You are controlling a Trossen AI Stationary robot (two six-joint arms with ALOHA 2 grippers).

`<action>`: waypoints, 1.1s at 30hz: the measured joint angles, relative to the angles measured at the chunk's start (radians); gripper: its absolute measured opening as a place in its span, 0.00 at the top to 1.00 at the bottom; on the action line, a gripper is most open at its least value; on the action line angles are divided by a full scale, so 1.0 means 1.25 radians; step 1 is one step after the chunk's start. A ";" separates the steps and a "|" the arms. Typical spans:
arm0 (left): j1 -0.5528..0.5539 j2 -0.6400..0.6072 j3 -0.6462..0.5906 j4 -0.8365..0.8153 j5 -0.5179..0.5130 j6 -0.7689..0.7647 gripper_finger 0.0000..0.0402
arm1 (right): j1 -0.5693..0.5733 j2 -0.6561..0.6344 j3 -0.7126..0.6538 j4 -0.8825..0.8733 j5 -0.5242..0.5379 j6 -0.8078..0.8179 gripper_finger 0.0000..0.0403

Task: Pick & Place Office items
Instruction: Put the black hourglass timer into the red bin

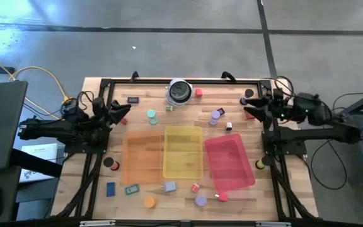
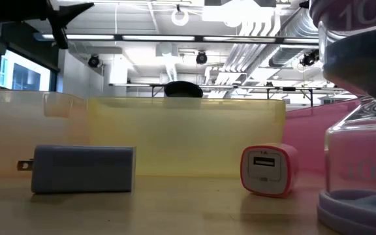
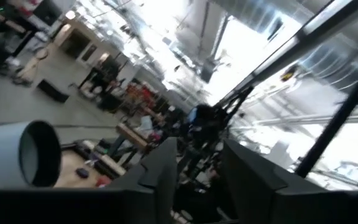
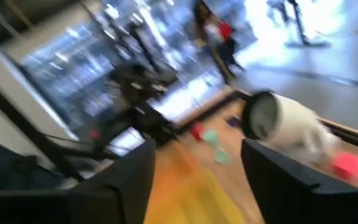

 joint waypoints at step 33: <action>0.000 0.344 0.080 0.210 -0.003 -0.180 0.44 | -0.691 0.699 0.453 -0.664 -0.041 -0.065 0.28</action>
